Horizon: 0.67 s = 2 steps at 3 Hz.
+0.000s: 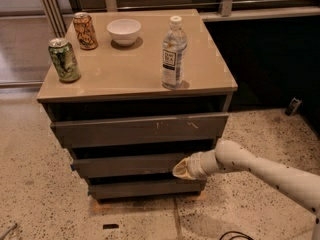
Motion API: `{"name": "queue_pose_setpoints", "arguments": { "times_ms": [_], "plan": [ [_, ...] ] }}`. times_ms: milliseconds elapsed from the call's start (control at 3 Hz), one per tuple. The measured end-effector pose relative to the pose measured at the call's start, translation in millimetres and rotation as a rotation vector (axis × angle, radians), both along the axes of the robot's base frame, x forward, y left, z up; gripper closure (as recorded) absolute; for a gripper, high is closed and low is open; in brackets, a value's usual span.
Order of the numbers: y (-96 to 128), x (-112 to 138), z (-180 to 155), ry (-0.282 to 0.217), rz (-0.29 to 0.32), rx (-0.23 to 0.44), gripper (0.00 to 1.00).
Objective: Close middle drawer
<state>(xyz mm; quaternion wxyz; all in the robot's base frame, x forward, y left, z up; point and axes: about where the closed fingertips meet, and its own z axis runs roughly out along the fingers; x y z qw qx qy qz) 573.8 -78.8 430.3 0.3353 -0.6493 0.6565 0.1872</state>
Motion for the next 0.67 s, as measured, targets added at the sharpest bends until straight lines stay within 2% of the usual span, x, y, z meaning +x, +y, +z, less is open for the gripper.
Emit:
{"name": "queue_pose_setpoints", "arguments": {
  "times_ms": [333,667],
  "plan": [
    [-0.1,-20.0,9.9,0.061,0.03,-0.003,1.0],
    [0.3,-25.0,11.9,0.075,0.041,-0.004,0.88]
  ]
}}
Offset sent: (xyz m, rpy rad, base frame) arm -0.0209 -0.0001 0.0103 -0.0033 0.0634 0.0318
